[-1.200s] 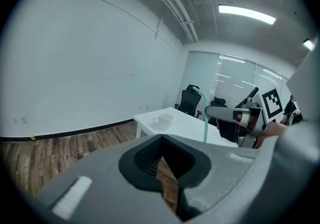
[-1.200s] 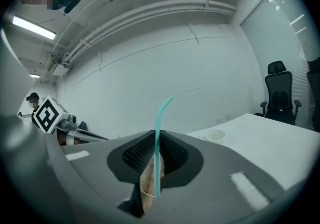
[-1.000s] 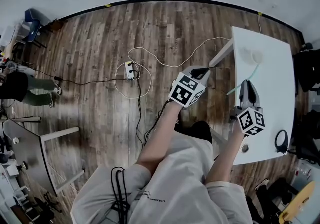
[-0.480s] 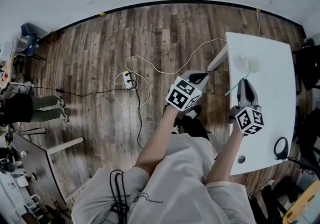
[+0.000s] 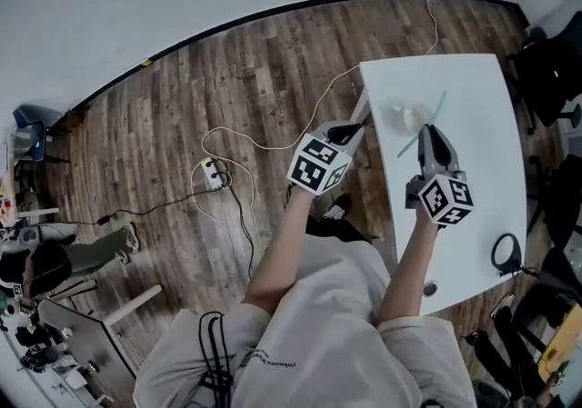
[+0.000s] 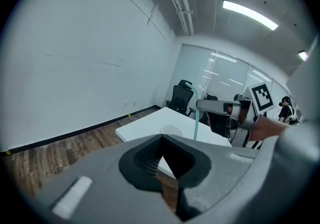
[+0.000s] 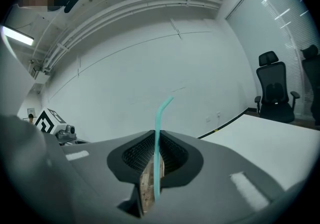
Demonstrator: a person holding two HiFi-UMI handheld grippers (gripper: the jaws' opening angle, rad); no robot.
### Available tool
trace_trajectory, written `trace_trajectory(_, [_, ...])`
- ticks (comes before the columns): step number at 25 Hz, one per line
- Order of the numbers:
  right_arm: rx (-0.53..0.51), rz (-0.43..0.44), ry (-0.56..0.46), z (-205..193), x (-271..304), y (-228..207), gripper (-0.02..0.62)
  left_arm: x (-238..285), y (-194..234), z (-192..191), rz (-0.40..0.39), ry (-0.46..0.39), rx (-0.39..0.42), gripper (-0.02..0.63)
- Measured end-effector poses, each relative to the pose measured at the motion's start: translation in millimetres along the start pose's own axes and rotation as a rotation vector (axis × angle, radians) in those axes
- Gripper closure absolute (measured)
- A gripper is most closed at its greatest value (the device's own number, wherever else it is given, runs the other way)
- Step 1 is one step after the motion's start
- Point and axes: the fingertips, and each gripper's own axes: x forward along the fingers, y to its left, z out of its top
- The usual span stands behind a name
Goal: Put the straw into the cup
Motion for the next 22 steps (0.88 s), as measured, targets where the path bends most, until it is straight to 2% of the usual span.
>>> trace_trajectory(9, [0.027,-0.092,-0.024,19.2,12.6,-58.2,0.538,67.2,-20.4,19.2,-0.103,0.064,0.058,0.606])
trace_trajectory(14, [0.025,-0.135,-0.041,25.4,45.3,-70.1,0.538,92.8,1.6,35.5,-0.142,0.07,0.098,0.605])
trace_trajectory(22, [0.03,-0.205,0.047,1.7,90.9,-96.0,0.537,128.1,29.8,65.8,-0.195,0.078,0.126,0.605])
